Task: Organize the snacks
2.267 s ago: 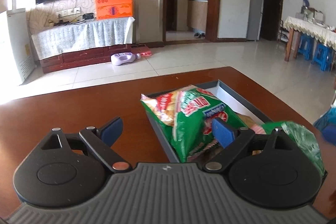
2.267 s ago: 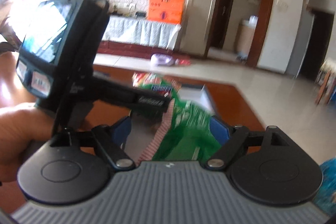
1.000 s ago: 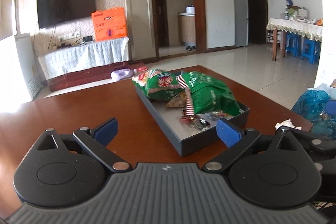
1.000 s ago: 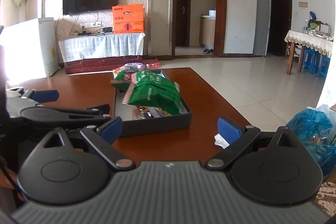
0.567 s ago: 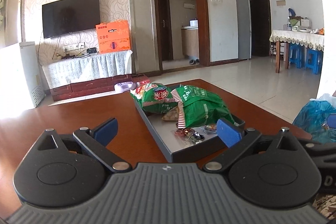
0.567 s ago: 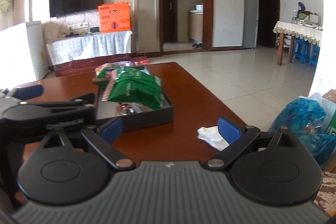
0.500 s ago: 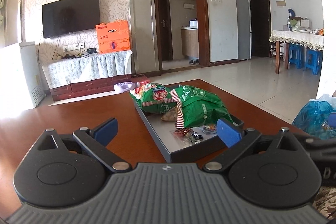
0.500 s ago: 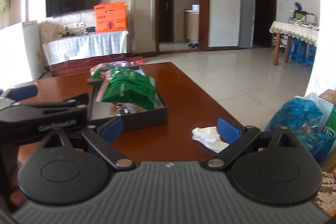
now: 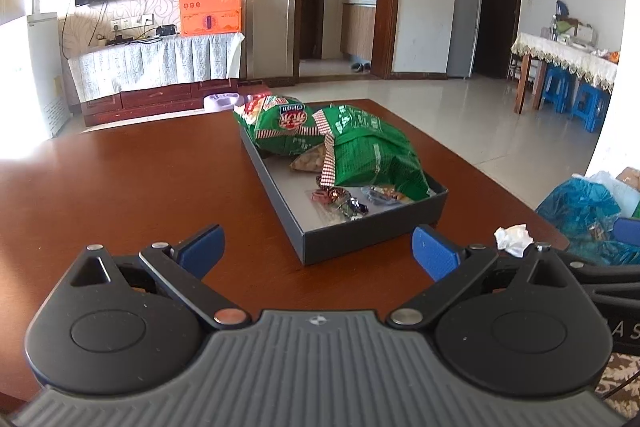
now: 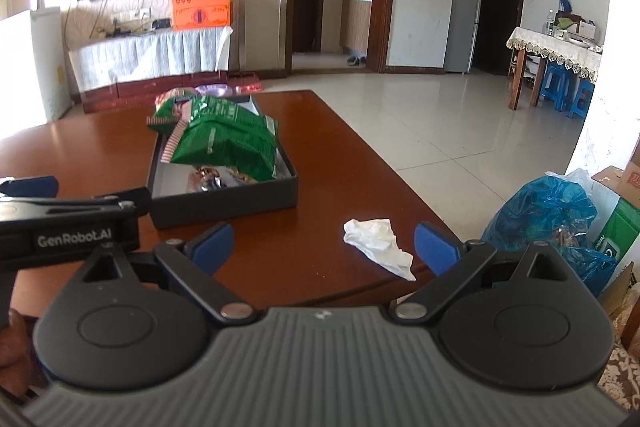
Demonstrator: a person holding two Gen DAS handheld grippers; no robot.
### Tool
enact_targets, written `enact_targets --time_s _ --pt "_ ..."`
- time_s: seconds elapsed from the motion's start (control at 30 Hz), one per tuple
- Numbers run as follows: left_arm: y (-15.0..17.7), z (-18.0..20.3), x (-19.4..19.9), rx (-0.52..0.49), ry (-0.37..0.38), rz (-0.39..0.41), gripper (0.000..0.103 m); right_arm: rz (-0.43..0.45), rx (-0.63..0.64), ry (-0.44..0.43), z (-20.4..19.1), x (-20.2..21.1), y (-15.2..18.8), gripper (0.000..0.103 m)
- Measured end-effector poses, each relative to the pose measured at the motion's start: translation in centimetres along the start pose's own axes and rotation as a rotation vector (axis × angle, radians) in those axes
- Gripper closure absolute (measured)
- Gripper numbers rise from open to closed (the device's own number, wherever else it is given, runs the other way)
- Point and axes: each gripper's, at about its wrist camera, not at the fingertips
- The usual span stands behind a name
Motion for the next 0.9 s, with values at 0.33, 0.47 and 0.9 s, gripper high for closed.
enact_targets --time_s 0.33,0.47,0.9 --pt "-0.4 -0.2 -1.1 0.006 -0.004 -0.035 0.001 -0.022 -0.003 -0.012 -0.1 -0.8 0.0 0.004" --pt "-0.4 -0.1 -1.4 0.006 -0.009 -0.038 0.001 -0.022 -0.003 -0.014 0.0 -0.8 0.0 0.004" --pt "-0.2 -0.3 -2.0 0.009 -0.008 -0.056 0.002 -0.029 0.005 -0.019 -0.2 -0.9 -0.3 0.004"
Point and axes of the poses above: each gripper's, at about its wrist camera, not at the fingertips, and x roughly against the way its jaws point, z to its right, y to its underside, and after that the axes turned 8 degrees about -z, right-handed
